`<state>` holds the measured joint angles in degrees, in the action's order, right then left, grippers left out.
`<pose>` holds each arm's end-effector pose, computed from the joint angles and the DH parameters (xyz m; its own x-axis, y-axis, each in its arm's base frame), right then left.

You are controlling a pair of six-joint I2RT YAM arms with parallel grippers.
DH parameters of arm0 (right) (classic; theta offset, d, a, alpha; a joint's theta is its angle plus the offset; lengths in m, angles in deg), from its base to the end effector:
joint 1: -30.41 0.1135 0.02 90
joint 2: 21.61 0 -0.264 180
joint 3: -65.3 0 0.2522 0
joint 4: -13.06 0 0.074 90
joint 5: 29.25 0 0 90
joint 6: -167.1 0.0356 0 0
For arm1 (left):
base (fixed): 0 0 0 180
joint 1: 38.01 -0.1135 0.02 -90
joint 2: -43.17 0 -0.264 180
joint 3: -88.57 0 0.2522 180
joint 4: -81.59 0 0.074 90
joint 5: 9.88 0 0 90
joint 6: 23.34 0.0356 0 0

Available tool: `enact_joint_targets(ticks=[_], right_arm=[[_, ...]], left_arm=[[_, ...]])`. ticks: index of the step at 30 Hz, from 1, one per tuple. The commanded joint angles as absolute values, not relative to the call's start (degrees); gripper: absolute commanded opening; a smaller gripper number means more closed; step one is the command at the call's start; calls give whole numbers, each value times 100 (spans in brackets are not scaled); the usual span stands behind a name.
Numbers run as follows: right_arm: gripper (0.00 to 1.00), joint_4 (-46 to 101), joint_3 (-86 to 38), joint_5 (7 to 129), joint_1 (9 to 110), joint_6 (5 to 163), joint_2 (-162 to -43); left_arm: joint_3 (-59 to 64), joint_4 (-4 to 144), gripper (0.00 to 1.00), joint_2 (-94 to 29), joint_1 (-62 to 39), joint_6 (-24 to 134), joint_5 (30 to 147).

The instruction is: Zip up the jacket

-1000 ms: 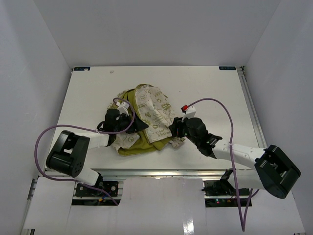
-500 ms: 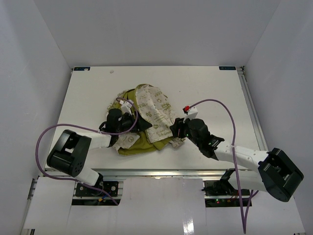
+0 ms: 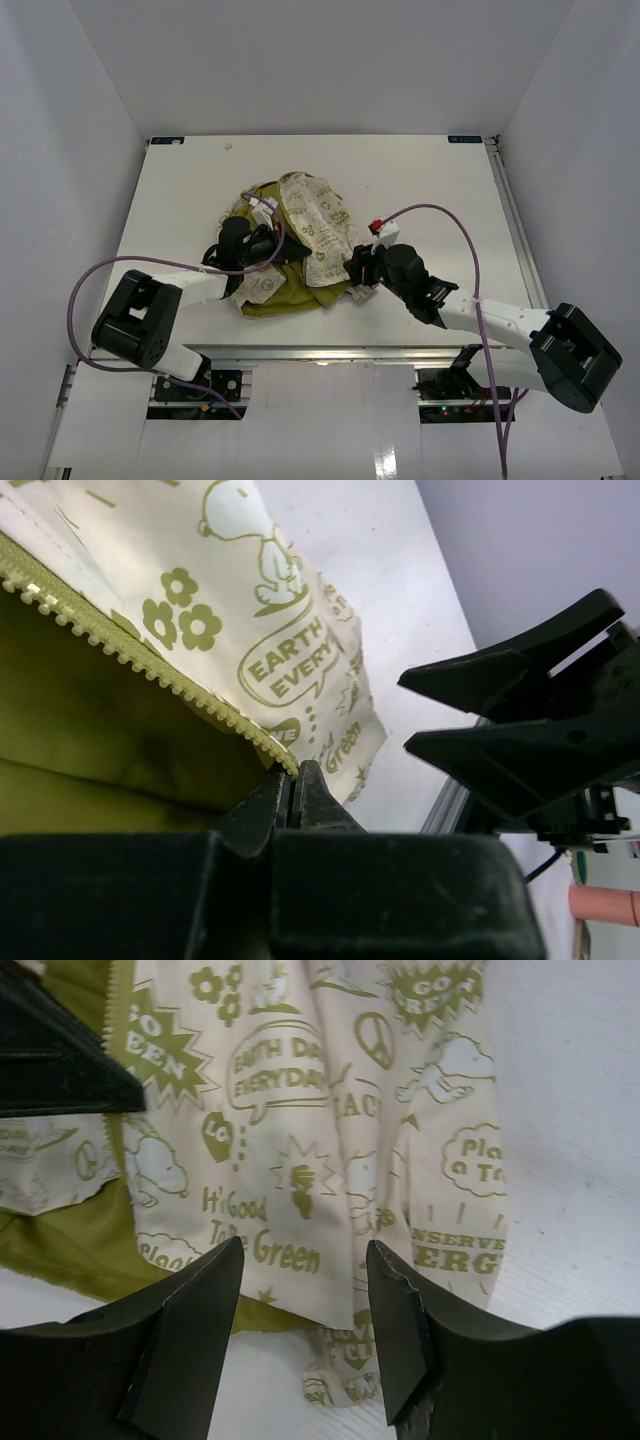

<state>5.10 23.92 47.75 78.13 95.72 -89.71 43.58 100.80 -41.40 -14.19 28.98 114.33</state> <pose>0.1739 0.1794 0.2101 -0.3895 0.0341 -0.9204 -0.4783 0.8465 0.2338 0.2539 -0.1340 0.1796 -0.7509 -0.2211 -0.6223 0.4513 0.5162 -0.7279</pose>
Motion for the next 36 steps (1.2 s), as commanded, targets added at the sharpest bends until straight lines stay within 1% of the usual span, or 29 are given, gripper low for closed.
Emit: enact_joint_targets(ticks=[1,10,13,15,19,26,31,34,36], right_arm=[[60,-116,2247,5344,7984,9268,-8839],[61,-722,2176,5965,8288,8951,-8889],[61,-748,2081,5849,8288,8924,-9095],[59,-780,1984,5779,8288,8861,-9348],[56,-628,1596,6261,8288,8704,-9824],[54,-915,1704,6196,8290,8864,-9803],[50,-943,1761,6110,8291,9005,-9861],[43,-980,1727,6110,8305,9045,-9970],[40,-1000,1702,6110,8325,9089,-10002]], left_arm=[[4108,10112,0,-3742,-1360,2901,11764],[4027,10726,0,-3987,-1332,2492,12252],[4211,11059,0,-3887,-1331,2264,12240],[4252,11015,0,-3775,-1331,2275,12155],[4288,10999,0,-3590,-1331,2274,12073],[4297,10940,0,-3496,-1329,2226,11989],[4317,10975,0,-3473,-1322,2143,11882],[4308,10935,0,-3479,-1322,2094,11793],[4308,10897,0,-3460,-1322,2081,11736]])
